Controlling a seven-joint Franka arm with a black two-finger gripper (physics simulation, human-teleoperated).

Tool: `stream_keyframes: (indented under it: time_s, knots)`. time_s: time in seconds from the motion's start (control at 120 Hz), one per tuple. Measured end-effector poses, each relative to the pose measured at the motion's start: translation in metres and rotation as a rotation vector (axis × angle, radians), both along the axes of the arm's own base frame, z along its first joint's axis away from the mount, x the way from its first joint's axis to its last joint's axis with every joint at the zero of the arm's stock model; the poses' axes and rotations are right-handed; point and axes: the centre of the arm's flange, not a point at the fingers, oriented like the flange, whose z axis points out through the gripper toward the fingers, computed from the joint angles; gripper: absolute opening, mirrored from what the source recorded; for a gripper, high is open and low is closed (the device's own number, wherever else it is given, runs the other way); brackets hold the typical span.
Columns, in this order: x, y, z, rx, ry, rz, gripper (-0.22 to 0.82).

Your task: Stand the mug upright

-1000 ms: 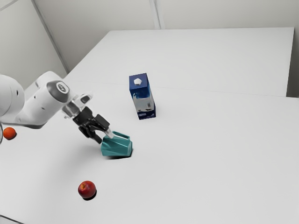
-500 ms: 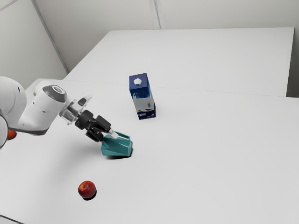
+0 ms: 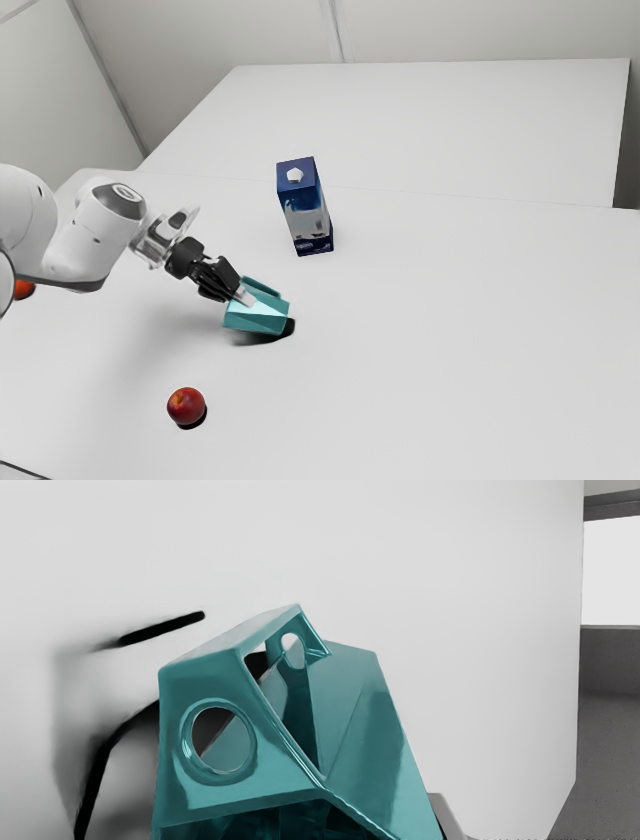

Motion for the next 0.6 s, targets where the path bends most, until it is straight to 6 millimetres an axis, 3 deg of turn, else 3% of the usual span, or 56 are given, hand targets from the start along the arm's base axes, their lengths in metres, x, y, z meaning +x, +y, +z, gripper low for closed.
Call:
stream_keyframes:
  time_s: [0.217, 0.6]
  knots:
    - [0.0, -0.002, 0.001, 0.006, -0.013, -0.015, -0.14]
    - [0.002, 0.01, 0.04, 0.17, -0.111, -0.069, -0.16]
